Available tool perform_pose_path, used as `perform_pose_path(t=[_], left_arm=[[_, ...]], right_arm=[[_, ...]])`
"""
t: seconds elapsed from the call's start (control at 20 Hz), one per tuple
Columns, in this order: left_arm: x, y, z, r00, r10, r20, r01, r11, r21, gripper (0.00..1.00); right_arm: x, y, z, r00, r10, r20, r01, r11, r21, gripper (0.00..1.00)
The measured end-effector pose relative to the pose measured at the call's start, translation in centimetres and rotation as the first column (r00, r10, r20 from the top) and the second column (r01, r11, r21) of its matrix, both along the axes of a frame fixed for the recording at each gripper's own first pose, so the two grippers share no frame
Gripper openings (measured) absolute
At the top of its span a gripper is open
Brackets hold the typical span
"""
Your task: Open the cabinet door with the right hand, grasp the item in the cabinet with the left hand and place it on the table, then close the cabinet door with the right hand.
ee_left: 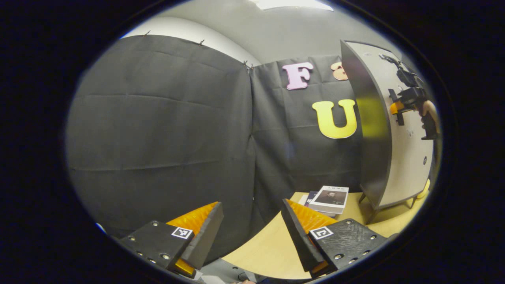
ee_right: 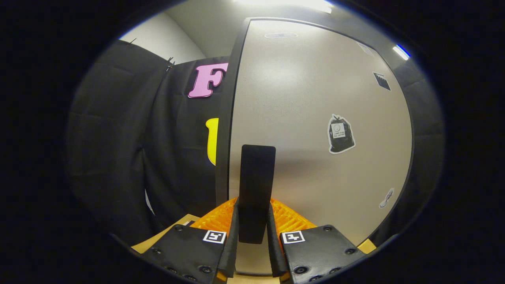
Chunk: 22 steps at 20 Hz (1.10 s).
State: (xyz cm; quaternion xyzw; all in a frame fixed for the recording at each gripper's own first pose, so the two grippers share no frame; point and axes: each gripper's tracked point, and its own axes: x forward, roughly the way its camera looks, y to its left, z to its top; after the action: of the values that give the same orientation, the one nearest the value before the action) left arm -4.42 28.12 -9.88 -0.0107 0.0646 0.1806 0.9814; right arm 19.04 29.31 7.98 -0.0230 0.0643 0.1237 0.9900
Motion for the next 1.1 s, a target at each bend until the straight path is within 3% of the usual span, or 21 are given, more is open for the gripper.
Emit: perform_pose_path(t=[0.05, 0.1, 0.15, 0.2, 0.25, 0.3, 0.6, 1.1], left_arm=[[0.0, 0.0, -0.1, 1.0, -0.003, -0.001, 0.003, 1.0, -0.001, 0.9], [0.2, 0.0, -0.1, 1.0, -0.01, 0.0, 0.01, 1.0, -0.004, 0.9], [0.4, -0.1, -0.1, 1.0, -0.018, 0.002, 0.018, 1.0, -0.007, 0.9], [0.6, -0.3, 0.1, 1.0, -0.027, 0.006, 0.027, 1.0, -0.008, 0.9], [0.8, -0.6, 0.2, 0.999, -0.036, 0.01, 0.036, 0.999, -0.008, 0.9], [1.1, -0.8, 0.3, 0.999, -0.046, 0.013, 0.046, 0.999, -0.007, 0.9], [2.0, -4.0, 2.7, 0.992, -0.113, 0.056, 0.112, 0.993, 0.021, 0.89], [2.9, -15.0, 5.6, 0.964, -0.252, 0.088, 0.249, 0.967, 0.05, 0.89]], right_arm=[[-0.1, 0.0, -0.1, 1.0, -0.002, -0.014, 0.002, 1.0, 0.007, 0.37], [0.1, 0.0, 0.1, 1.0, -0.004, -0.014, 0.004, 1.0, 0.016, 0.29], [-0.1, -0.1, 0.1, 0.999, -0.001, -0.034, 0.002, 1.0, 0.016, 0.29], [0.1, 0.0, -0.1, 0.999, 0.004, -0.031, -0.004, 1.0, 0.01, 0.14], [-0.1, 0.1, 0.0, 0.999, 0.015, -0.047, -0.014, 1.0, 0.024, 0.17], [-0.2, 0.0, -0.2, 0.998, 0.035, -0.049, -0.034, 0.999, 0.01, 0.07], [-2.4, -0.2, 0.6, 0.987, 0.156, -0.046, -0.154, 0.988, 0.028, 0.07], [-6.1, -1.1, 1.7, 0.934, 0.353, -0.056, -0.35, 0.935, 0.052, 0.04]])
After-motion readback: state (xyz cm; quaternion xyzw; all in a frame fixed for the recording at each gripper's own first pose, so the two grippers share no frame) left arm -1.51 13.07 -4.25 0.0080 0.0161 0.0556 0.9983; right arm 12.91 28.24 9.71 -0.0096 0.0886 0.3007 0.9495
